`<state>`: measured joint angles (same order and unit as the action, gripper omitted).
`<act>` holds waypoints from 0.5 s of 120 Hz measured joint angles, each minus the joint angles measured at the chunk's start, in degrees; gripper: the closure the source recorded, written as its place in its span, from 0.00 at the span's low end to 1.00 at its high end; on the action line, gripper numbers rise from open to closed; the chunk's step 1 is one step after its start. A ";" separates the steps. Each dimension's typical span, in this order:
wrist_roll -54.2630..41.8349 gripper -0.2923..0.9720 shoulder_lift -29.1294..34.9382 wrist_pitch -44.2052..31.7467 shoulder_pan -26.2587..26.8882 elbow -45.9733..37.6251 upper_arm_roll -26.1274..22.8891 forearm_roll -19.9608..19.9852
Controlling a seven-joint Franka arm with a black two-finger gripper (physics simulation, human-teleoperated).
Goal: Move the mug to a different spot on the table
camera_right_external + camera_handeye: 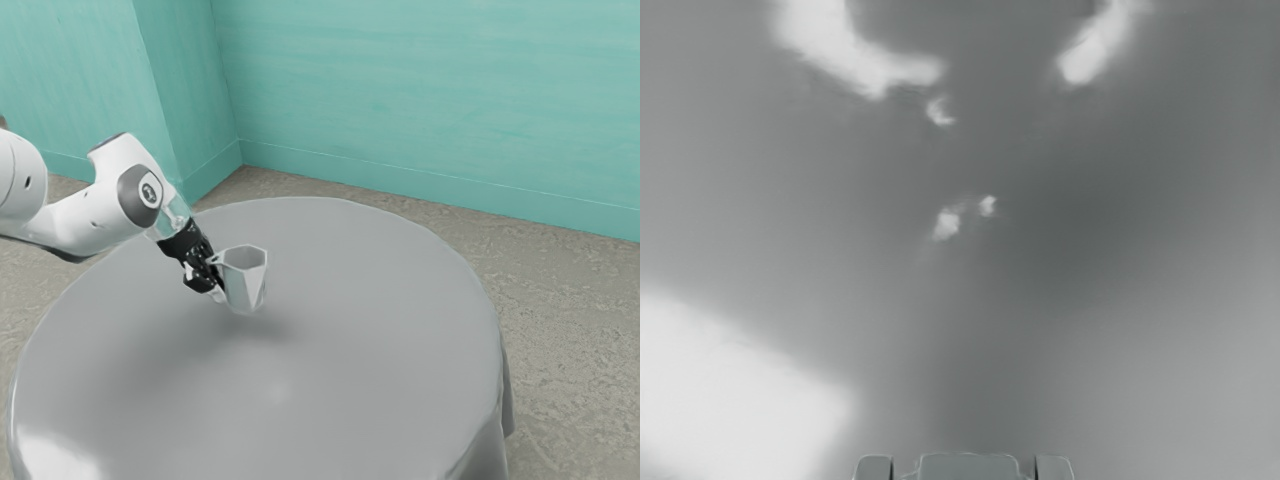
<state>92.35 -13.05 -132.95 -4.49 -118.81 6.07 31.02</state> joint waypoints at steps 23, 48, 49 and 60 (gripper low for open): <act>-4.59 0.73 -2.00 -0.41 -2.84 0.12 0.00 3.73; -9.04 0.73 -3.78 -1.13 -3.78 0.81 0.00 5.62; -9.20 0.73 -3.88 -1.15 -3.82 0.89 0.00 5.65; -10.90 0.73 -4.85 -1.39 -4.28 1.42 0.00 6.38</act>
<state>81.45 -17.90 -134.34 -8.77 -117.39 6.07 37.40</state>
